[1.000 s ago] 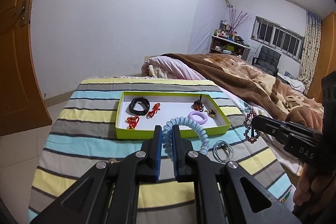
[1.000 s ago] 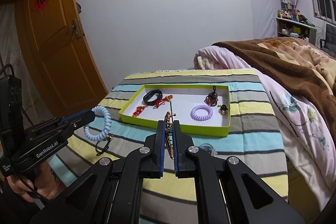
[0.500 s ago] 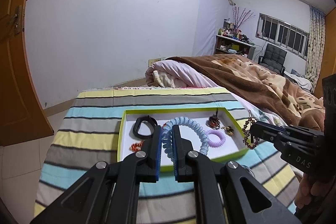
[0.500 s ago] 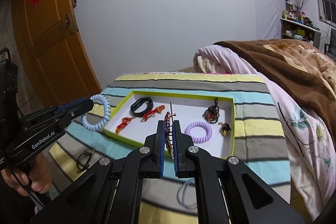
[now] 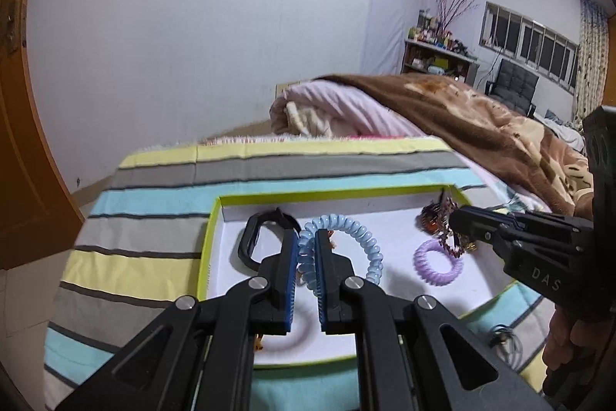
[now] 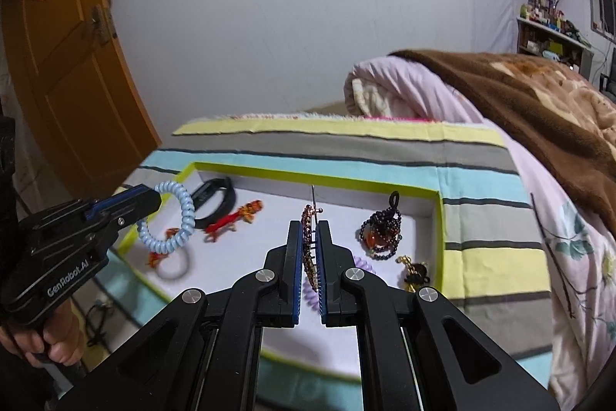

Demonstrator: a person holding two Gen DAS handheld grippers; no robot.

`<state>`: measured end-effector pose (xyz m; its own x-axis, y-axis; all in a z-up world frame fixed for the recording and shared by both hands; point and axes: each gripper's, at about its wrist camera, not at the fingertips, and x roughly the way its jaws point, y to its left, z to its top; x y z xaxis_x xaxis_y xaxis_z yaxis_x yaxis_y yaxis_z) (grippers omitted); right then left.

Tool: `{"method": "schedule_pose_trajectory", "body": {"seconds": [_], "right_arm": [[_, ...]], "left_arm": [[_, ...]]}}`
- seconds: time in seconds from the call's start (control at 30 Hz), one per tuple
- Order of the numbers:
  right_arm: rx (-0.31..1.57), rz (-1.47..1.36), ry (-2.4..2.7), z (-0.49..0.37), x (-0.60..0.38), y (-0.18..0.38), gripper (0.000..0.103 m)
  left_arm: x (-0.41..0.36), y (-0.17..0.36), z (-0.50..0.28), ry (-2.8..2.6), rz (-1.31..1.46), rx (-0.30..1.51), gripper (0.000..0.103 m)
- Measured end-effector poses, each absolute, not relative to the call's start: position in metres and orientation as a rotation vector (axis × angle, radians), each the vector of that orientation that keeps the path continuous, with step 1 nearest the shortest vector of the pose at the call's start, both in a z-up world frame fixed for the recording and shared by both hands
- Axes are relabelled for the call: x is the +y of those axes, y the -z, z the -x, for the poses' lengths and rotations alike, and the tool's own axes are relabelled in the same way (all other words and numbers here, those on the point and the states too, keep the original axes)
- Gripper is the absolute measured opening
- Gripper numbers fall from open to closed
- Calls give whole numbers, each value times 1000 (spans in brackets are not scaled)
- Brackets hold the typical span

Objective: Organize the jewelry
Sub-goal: 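Open the right tool to drop the pink clip while the left tool releases the blue coil in the box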

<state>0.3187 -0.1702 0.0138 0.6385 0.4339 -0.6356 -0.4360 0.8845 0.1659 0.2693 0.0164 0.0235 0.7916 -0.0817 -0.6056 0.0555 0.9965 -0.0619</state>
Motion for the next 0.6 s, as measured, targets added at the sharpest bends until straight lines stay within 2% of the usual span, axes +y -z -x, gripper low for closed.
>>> {"method": "schedule_pose_trajectory", "body": {"seconds": [0.3, 0.6], "right_arm": [[809, 14, -491, -356, -158, 14, 6], [847, -14, -506, -369, -157, 18, 7]], "left_arm": [[20, 3, -291, 70, 35, 746, 10], [24, 9, -295, 79, 58, 773, 10]]}}
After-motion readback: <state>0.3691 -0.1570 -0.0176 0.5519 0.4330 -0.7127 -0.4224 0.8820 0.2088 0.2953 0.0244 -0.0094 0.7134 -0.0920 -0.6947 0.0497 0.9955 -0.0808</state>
